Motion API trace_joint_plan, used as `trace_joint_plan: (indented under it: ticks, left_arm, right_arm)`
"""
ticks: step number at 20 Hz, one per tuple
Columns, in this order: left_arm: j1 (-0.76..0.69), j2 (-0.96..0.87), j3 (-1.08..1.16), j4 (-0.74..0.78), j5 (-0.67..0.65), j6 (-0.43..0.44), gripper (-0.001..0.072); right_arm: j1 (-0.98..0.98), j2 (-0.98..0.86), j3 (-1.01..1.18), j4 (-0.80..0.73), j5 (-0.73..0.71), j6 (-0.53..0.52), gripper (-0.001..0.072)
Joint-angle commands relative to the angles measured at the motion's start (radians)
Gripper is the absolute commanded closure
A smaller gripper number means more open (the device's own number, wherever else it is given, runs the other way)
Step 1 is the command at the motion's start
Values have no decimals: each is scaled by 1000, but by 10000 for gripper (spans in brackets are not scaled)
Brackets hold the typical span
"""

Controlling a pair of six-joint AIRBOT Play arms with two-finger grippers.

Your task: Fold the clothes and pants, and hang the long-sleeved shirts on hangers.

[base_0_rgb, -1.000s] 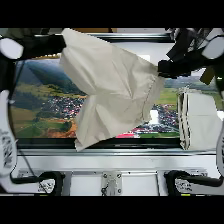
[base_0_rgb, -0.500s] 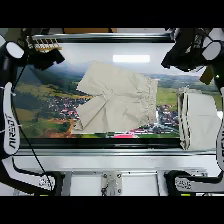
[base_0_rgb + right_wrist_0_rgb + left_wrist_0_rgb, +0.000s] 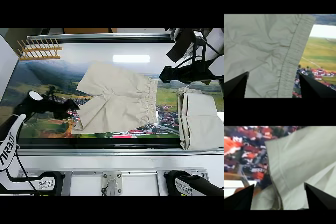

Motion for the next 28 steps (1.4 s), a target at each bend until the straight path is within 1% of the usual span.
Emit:
trace_joint_plan:
  ticks: [1,2,3,4,5,6,7,8,11,13,14,15,16,18,19,20,24,26,28]
  left_arm:
    - [-66,-44,-79,-143,26,59,44]
    - [-81,-56,-67,-135,26,59,44]
    - [-88,-64,-53,-135,26,59,85]
    - [-87,-71,-35,-134,24,59,283]
    - [-84,-74,-14,-134,25,59,387]
    - [-72,-73,14,-134,27,60,560]
    - [-55,-73,57,-134,25,66,703]
    - [-32,-72,106,-134,24,71,704]
    - [24,-73,262,-111,36,100,704]
    - [30,-74,340,6,56,105,703]
    - [29,-74,369,80,62,104,680]
    - [29,-74,393,138,63,103,327]
    - [31,-72,415,193,52,90,57]
    - [55,-64,451,316,-31,-5,53]
    - [69,-47,433,358,-63,-25,53]
    - [86,-18,378,367,-71,-26,53]
    - [139,94,43,323,-62,-31,52]
    - [138,111,-103,306,-19,-31,53]
    - [138,101,-187,209,36,-27,52]
  right_arm:
    - [18,18,-24,0,-4,-3,31]
    - [18,18,-24,0,-4,-3,31]
    - [18,18,-24,0,-4,-3,31]
    - [18,18,-24,0,-4,-3,31]
    - [18,18,-24,-1,-4,-3,31]
    - [18,18,-24,-1,-4,-3,31]
    - [18,18,-24,-1,-4,-3,31]
    - [18,18,-24,-1,-4,-3,31]
    - [18,18,-24,-1,-3,-3,31]
    - [18,18,-24,-1,-3,-3,31]
    - [18,18,-24,-1,-3,-3,31]
    - [18,18,-24,-1,-3,-3,31]
    - [18,18,-24,-1,-3,-3,31]
    - [18,18,-24,-1,-1,-3,31]
    - [18,18,-24,-1,5,-3,31]
    - [18,18,-25,-1,7,-3,31]
    - [18,18,-25,0,8,-3,31]
    - [18,18,-25,0,8,-3,31]
    - [18,18,-25,0,8,-3,31]
